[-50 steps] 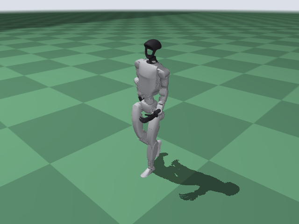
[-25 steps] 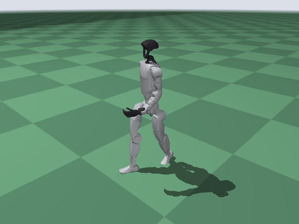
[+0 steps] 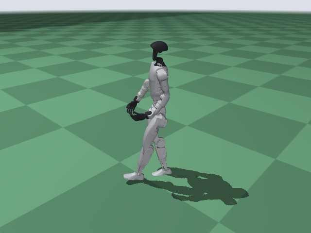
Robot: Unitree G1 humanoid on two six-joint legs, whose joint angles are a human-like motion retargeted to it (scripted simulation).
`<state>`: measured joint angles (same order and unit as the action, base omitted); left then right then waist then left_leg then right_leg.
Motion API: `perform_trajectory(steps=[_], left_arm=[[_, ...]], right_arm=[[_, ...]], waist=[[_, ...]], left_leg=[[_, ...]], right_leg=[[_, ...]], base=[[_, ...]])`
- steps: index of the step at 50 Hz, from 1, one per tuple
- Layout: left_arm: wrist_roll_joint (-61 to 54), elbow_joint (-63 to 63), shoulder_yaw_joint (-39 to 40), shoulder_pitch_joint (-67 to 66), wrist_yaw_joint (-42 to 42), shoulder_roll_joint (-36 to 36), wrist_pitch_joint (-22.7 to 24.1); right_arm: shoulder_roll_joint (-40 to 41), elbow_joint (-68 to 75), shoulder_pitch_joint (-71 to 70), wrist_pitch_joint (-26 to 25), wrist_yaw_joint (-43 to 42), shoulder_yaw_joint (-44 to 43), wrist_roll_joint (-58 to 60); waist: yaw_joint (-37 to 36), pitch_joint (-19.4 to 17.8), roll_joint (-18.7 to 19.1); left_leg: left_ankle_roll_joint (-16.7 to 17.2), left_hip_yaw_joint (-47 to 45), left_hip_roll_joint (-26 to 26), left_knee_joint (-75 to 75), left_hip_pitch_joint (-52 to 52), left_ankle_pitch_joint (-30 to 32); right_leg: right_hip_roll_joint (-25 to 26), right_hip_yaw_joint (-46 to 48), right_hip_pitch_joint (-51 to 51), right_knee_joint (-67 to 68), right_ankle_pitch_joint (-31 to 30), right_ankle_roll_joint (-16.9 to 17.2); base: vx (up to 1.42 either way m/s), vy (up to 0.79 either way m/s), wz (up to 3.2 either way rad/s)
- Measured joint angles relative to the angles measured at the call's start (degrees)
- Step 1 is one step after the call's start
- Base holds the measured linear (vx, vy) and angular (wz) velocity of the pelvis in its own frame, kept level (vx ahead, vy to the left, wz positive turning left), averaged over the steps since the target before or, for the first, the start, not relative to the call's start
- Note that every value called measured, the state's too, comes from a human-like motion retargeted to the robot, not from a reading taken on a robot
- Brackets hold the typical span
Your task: Walk run
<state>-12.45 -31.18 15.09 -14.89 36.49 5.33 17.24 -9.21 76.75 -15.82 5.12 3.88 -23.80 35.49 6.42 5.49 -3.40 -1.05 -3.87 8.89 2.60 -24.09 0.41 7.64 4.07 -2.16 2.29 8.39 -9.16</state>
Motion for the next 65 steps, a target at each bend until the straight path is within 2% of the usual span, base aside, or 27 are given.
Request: perform_trajectory(steps=[2,5,7,8,11,13,15,17,18,20,22,25,27,29,32,35,38,40,42,45,47,50,55,57,60,62,65], left_arm=[[0.4,-0.1,0.2,0.2,-0.3,0.2,-0.1],[0.8,-0.5,0.4,0.6,-0.7,0.7,-0.2],[1.0,-0.9,0.7,0.9,-0.7,1.2,-0.4],[1.2,-1.1,0.9,0.8,-0.7,1.4,-0.5],[1.5,-2.1,1.5,0.2,-0.4,1.7,-1.0],[1.0,-2.5,1.9,0.0,-0.6,1.6,-1.6],[0.4,-2.3,1.4,0.3,-1.1,0.7,-2.2],[0.2,-1.7,0.6,0.8,-1.4,-0.4,-2.1],[0.1,-1.6,-0.2,1.7,-1.5,-1.1,-1.9],[0.0,-1.7,-1.5,3.4,-2.0,-1.3,-1.9],[-0.5,-1.5,-3.1,4.9,-2.4,-1.7,-1.8],[-0.9,-0.4,-6.1,6.7,-2.0,-2.5,-1.2],[-0.5,0.4,-6.8,7.7,-0.7,-3.1,-0.9],[0.0,0.8,-7.2,8.6,0.7,-3.8,-0.7],[0.5,0.6,-7.3,9.4,2.3,-4.7,-0.8],[0.6,-0.2,-7.0,9.3,3.1,-5.0,-0.6],[0.9,-1.4,-6.5,8.5,3.1,-4.2,-0.5],[1.4,-2.2,-6.2,7.5,2.8,-3.3,-0.6],[1.9,-2.8,-6.2,6.0,2.5,-2.6,-0.6],[3.1,-4.0,-5.1,3.8,3.1,-1.5,-0.6],[4.0,-5.1,-5.2,2.7,2.6,-0.1,-0.8],[3.6,-5.2,-4.9,2.2,1.1,0.9,-0.9],[4.4,-4.1,-3.7,2.6,3.9,1.0,-0.9],[4.2,-3.6,-3.4,2.7,3.6,1.0,-0.8],[4.0,-2.9,-3.3,2.7,2.9,1.1,-0.6],[3.9,-2.7,-3.1,3.0,2.6,1.4,-0.7],[3.6,-2.6,-2.4,3.5,2.1,2.1,-0.9]], right_arm=[[0.4,0.5,0.8,0.6,0.1,-0.5,-1.1],[0.9,4.2,2.7,0.9,0.3,-0.9,-2.3],[1.0,8.7,4.3,0.3,0.6,-0.6,-2.2],[1.0,11.3,5.4,-0.1,0.7,-0.5,-1.8],[0.9,19.0,9.9,-1.2,-1.4,-0.1,0.0],[1.8,20.6,14.4,-3.4,-3.2,1.2,0.4],[3.0,20.6,19.2,-5.4,-4.1,2.5,-0.2],[3.8,20.6,22.2,-6.0,-2.9,2.8,-0.1],[4.2,20.6,24.0,-6.4,-1.3,2.3,0.5],[4.2,20.6,26.7,-7.2,1.6,1.0,2.5],[4.4,20.6,28.4,-7.2,3.2,-0.4,3.9],[4.4,20.6,30.2,-5.8,3.9,-1.7,4.0],[4.3,20.6,30.8,-5.7,3.7,-1.8,3.6],[4.5,20.6,30.8,-6.0,3.6,-1.8,3.5],[4.9,20.6,29.9,-6.3,4.4,-1.6,3.2],[4.8,20.6,27.8,-5.6,4.8,-1.2,3.0],[3.8,20.5,25.3,-4.2,3.8,-1.2,3.4],[3.2,19.7,23.7,-4.0,2.9,-1.3,3.5],[2.6,19.1,22.6,-4.2,1.9,-2.0,3.3],[1.7,19.7,21.1,-4.6,0.8,-3.0,2.2],[0.4,20.6,18.8,-5.7,1.6,-4.6,0.8],[-1.1,20.6,15.1,-7.5,3.5,-4.4,-0.4],[-3.3,17.4,8.7,-6.1,0.9,-3.8,-1.2],[-3.9,14.6,6.7,-5.1,0.3,-3.1,-0.9],[-4.9,11.0,4.6,-3.4,-0.1,-2.7,-0.9],[-5.6,9.5,3.4,-2.5,-0.4,-2.7,-1.7],[-6.4,8.7,2.0,-1.7,-0.8,-3.1,-2.7]], waist=[[0.0,-0.4,0.4],[0.2,-0.8,0.4],[-1.4,-0.1,-0.9],[-2.3,0.4,-1.5],[-4.0,2.7,-3.1],[-3.1,4.0,-3.3],[-1.8,4.2,-2.3],[-3.1,4.4,-0.9],[-3.0,4.4,0.3],[-3.0,3.8,2.0],[-2.2,3.1,3.6],[2.0,2.4,5.7],[3.9,2.1,5.3],[5.5,1.7,4.1],[7.1,0.8,2.4],[8.1,0.1,1.9],[8.1,0.1,2.1],[8.6,0.7,2.0],[11.2,1.5,2.5],[11.1,2.8,3.3],[9.6,2.3,2.6],[7.7,3.3,-0.4],[6.1,3.1,-2.2],[3.7,2.7,-2.7],[0.9,2.3,-2.7],[-0.3,1.9,-2.0],[-1.8,0.8,-0.4]], left_leg=[[3.8,-1.2,1.2,-5.0,-0.1,-2.1],[3.0,-5.6,1.7,-5.4,1.0,-2.0],[-4.2,-10.4,1.2,-2.2,1.8,-1.8],[-5.6,-14.1,0.5,-1.3,2.5,-1.8],[-8.9,-8.2,2.3,0.5,3.4,1.3],[-10.2,-8.2,1.7,2.5,4.0,0.0],[-10.6,-6.6,0.3,4.1,5.5,-2.3],[-9.6,-6.6,-2.7,4.1,7.1,-3.9],[-9.2,-5.6,-3.7,3.9,8.8,-5.2],[-10.4,-4.9,-2.7,2.6,12.1,-6.6],[-10.4,-3.3,-2.8,1.4,14.8,-7.3],[-10.9,1.3,-1.7,0.2,17.9,-8.3],[-11.1,2.2,-0.1,0.0,19.7,-9.4],[-11.5,3.7,1.9,0.0,22.0,-10.8],[-11.9,6.1,4.2,0.3,26.0,-13.2],[-11.9,7.4,4.3,0.6,29.8,-15.3],[-12.1,7.6,4.4,1.9,32.4,-16.9],[-12.3,8.3,5.0,3.4,33.2,-16.7],[-11.4,9.0,3.9,6.3,33.7,-13.4],[-9.4,8.9,2.8,12.4,32.5,-3.6],[-6.7,8.4,2.9,23.7,28.4,8.8],[-5.5,-0.6,1.3,38.4,20.0,20.5],[-10.6,-10.8,-5.2,48.2,9.4,9.9],[-9.0,-8.2,-1.5,46.1,4.7,6.5],[-9.1,-6.6,0.3,37.8,-0.5,2.4],[-9.1,-9.2,-1.6,28.2,-2.0,0.8],[-6.8,-14.9,-4.3,12.6,-2.5,0.7]], right_leg=[[1.2,-0.2,-2.1,0.3,1.4,0.0],[2.8,0.4,-4.7,1.1,2.6,0.4],[2.0,-0.7,-5.4,2.5,0.9,2.5],[1.6,-0.9,-5.8,3.4,-0.5,3.9],[-1.0,2.0,-6.3,7.8,-11.1,10.3],[-1.7,1.8,-4.9,13.6,-21.6,16.9],[0.5,-0.9,-1.5,22.7,-29.9,23.4],[3.8,-0.9,1.9,28.6,-35.9,24.2],[4.3,0.5,4.6,32.6,-37.4,24.2],[2.6,0.0,9.2,39.6,-31.0,23.9],[-0.6,3.0,13.1,40.8,-25.5,19.8],[-6.2,8.1,18.8,37.9,-17.5,15.1],[-10.0,9.0,21.5,30.9,-14.9,15.5],[-12.2,6.8,23.4,22.0,-15.0,16.4],[-15.7,5.7,25.7,10.1,-13.1,15.0],[-14.9,0.5,28.1,0.8,-10.7,14.0],[-14.8,-2.7,28.3,-1.4,-10.9,16.5],[-15.3,-1.8,28.1,2.1,-12.1,15.3],[-15.9,1.1,26.8,3.5,-16.6,14.2],[-14.4,-2.2,24.3,5.7,-14.9,12.3],[-15.9,-2.1,20.9,6.0,-12.8,13.1],[-18.7,4.2,17.2,4.3,-11.2,11.9],[-19.1,9.2,11.5,2.5,-8.1,11.3],[-18.0,9.2,9.7,1.8,-7.1,10.9],[-16.2,10.5,7.1,1.1,-5.2,10.6],[-14.5,12.0,5.2,0.8,-3.4,10.5],[-11.3,14.0,1.9,0.3,-0.9,10.7]], base=[[0.66,-0.22,-0.04],[0.83,-0.24,0.03],[0.71,-0.21,-0.64],[0.96,-0.2,-0.82],[1.15,-0.18,-0.63],[0.97,-0.17,-0.06],[0.99,-0.22,0.02],[0.68,-0.32,-0.34],[0.75,-0.14,0.01],[0.78,0.12,0.25],[0.56,0.03,0.61],[0.69,-0.1,1.42],[0.54,-0.15,1.18],[0.59,-0.25,1.01],[0.68,-0.32,0.78],[0.69,-0.33,0.57],[0.67,-0.33,0.38],[0.71,-0.36,0.76],[0.84,-0.44,1.47],[0.86,-0.52,0.7],[0.61,-0.31,0.5],[0.62,-0.36,0.35],[0.62,-0.36,0.67],[0.46,-0.26,-0.14],[0.59,-0.29,0.14],[0.5,-0.24,0.35],[0.6,-0.24,0.33]])
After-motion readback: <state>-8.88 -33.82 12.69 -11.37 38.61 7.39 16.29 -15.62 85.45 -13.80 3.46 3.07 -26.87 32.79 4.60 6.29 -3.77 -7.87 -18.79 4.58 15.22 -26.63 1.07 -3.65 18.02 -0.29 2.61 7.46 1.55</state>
